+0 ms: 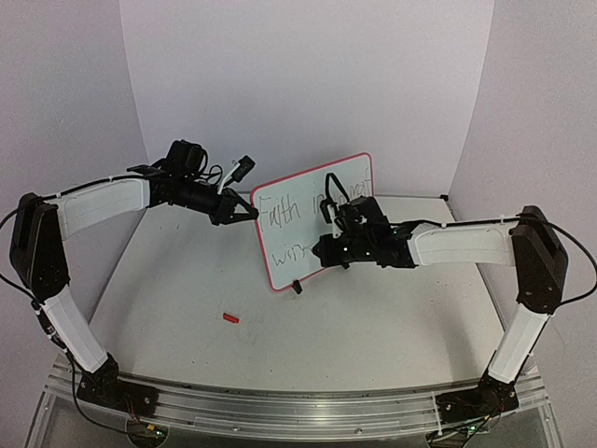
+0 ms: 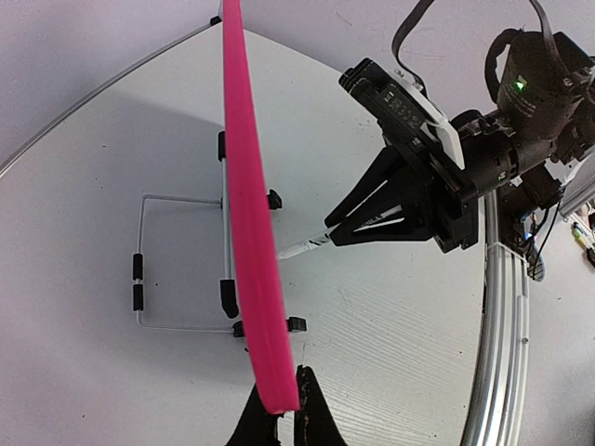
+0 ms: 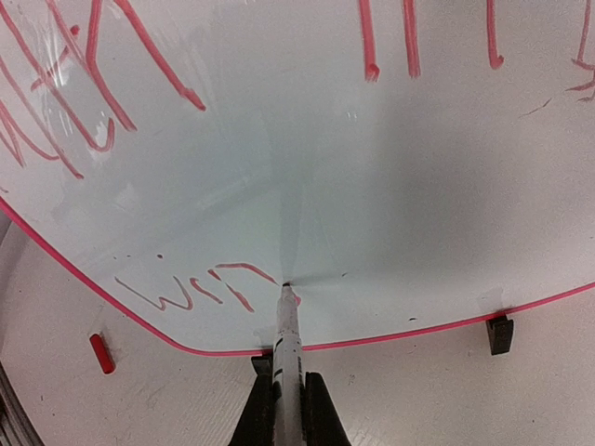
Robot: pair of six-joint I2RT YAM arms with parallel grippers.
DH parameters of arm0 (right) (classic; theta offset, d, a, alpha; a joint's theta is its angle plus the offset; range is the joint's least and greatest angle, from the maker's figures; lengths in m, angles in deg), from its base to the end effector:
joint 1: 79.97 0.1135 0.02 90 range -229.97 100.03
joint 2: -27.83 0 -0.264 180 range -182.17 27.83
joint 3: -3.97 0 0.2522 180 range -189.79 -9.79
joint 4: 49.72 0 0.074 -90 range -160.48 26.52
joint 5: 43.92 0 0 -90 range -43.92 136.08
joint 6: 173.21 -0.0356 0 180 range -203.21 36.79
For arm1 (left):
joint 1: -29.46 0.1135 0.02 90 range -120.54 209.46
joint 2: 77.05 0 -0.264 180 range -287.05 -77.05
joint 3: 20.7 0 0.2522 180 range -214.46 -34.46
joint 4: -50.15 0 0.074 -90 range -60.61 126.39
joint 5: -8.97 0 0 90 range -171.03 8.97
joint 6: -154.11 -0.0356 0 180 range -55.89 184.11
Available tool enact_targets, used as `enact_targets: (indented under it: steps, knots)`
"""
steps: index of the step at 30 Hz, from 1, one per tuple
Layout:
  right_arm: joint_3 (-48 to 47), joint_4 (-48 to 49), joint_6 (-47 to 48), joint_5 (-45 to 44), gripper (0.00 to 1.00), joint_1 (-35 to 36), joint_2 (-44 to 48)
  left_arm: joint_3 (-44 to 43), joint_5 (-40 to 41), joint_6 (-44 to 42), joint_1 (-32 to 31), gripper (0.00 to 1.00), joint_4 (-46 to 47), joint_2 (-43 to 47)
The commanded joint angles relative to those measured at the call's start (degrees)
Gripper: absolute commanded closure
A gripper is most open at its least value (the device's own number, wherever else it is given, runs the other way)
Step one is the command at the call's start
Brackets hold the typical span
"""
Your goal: Write a sentence on the whiteboard
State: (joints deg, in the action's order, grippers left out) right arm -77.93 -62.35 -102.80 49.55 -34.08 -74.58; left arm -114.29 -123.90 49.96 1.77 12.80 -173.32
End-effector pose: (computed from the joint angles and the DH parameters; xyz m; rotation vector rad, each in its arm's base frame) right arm 0.2801 0.2921 0.2231 -0.5450 2.1713 0.7124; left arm 0.3229 -0.1968 0.2998 1.1531 1.8974 -0.9715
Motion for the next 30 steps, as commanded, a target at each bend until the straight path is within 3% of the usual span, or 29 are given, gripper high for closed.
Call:
enact_targets:
  steps: [1, 17, 23, 30]
  knots:
    - [-2.2, 2.1, 0.6, 1.2, 1.0, -0.2, 2.5, 0.2, -1.9, -0.9, -1.9, 1.0, -6.2, 0.6]
    - [2.1, 2.5, 0.0, 1.9, 1.0, -0.2, 9.3, 0.3, -2.0, -0.8, -1.9, 1.0, -6.0, 0.2]
    - [5.7, 3.3, 0.2, 9.6, 1.0, -2.2, 11.2, 0.3, -2.0, -0.8, -1.9, 1.0, -6.0, 0.1]
    - [9.4, 8.7, -1.4, 23.2, 1.0, -9.1, 11.4, 0.3, -1.8, -0.8, -2.0, 1.0, -6.1, 0.0]
